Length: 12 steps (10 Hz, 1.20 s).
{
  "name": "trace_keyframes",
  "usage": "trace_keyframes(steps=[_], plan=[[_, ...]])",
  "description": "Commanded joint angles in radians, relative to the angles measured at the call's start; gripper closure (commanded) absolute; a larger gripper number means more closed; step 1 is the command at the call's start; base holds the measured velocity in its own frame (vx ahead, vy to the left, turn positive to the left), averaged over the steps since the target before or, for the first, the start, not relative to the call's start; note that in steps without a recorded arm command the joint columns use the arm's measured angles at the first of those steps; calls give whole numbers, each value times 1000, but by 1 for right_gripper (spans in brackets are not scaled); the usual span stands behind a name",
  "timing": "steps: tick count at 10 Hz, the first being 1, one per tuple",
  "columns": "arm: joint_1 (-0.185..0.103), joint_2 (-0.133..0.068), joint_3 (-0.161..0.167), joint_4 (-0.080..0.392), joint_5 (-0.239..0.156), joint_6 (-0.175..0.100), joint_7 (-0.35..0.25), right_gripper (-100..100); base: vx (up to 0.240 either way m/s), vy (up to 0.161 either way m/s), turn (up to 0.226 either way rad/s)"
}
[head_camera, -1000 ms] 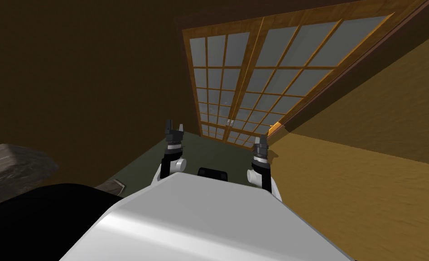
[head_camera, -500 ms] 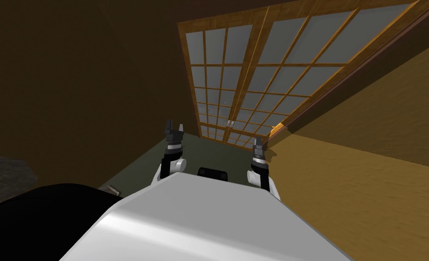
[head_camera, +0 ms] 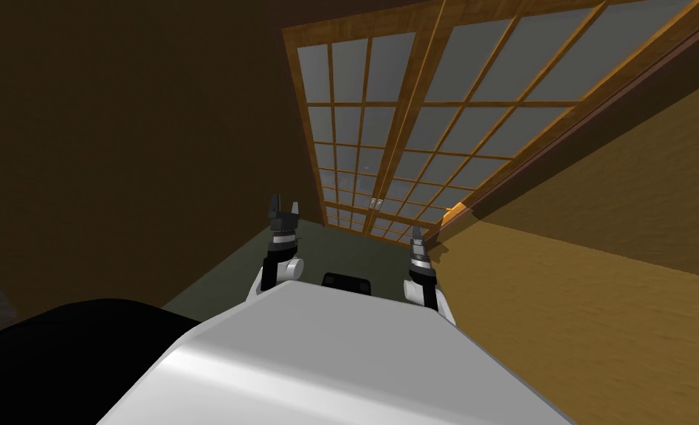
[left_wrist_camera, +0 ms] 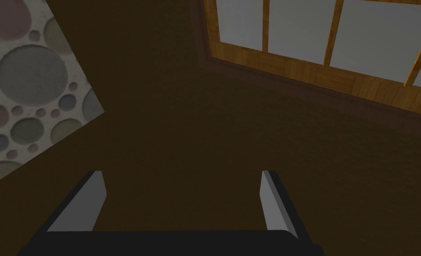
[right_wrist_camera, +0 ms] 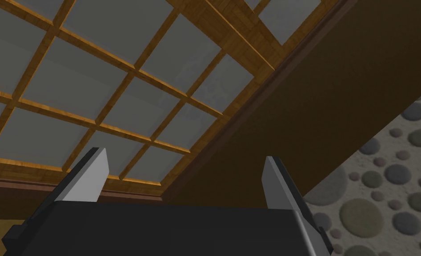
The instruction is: Pull the door open
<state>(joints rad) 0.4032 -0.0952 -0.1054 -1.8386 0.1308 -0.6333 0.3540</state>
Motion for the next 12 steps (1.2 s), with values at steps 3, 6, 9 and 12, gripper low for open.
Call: trace_keyframes(steps=[3, 6, 9, 12], plan=[[-11, 1, -16, 76, 29, -30, 63, -100, 93, 28, -23], [-19, 1, -31, 130, 53, -47, 113, -100, 105, 25, -25], [-27, 1, -46, 184, 77, -65, 163, -100, 97, 26, -26], [-36, 2, -61, 239, 101, -82, 213, -100, 94, 31, -25]])
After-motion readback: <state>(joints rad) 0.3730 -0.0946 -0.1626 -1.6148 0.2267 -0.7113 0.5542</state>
